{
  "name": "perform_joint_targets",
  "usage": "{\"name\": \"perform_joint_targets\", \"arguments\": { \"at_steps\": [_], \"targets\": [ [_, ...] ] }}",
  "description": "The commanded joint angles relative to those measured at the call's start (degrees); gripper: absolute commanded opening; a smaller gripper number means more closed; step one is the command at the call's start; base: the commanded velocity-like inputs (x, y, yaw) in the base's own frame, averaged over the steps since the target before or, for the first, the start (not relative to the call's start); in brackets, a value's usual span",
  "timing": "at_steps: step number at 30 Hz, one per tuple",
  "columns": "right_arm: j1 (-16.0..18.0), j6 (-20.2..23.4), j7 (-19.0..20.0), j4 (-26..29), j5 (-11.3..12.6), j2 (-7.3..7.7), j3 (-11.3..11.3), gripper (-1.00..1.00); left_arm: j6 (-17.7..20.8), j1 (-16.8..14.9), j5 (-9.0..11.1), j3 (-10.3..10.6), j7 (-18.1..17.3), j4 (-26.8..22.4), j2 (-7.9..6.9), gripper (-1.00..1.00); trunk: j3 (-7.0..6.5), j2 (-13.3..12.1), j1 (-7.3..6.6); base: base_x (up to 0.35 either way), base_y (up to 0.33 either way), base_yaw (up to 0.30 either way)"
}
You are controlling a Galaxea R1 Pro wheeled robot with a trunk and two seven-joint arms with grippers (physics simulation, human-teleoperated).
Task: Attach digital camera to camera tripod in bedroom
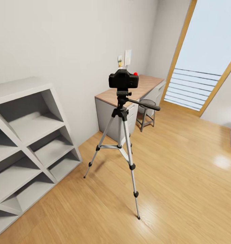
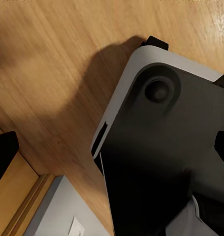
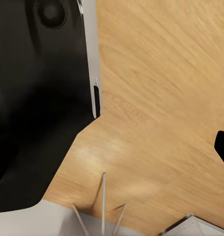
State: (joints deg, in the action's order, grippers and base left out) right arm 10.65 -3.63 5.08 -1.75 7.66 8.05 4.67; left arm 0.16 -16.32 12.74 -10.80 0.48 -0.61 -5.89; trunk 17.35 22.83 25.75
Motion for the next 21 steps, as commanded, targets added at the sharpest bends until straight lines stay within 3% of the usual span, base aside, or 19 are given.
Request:
{"name": "perform_joint_targets", "arguments": {
  "at_steps": [1,21],
  "targets": [
    [0.1,-0.4,0.3,-0.2,0.6,0.01,0.5,1.0,0.0,0.0,0.2,-0.3,0.1,0.0,0.0,1.0,-0.01,0.1,0.03,0.0,0.0,0.0],
    [0.1,-0.3,0.4,-0.2,0.3,-0.03,0.5,1.0,0.0,0.0,0.1,-0.3,0.0,0.0,0.01,1.0,-1.87,0.1,0.03,0.0,0.0,0.0]
  ]
}}
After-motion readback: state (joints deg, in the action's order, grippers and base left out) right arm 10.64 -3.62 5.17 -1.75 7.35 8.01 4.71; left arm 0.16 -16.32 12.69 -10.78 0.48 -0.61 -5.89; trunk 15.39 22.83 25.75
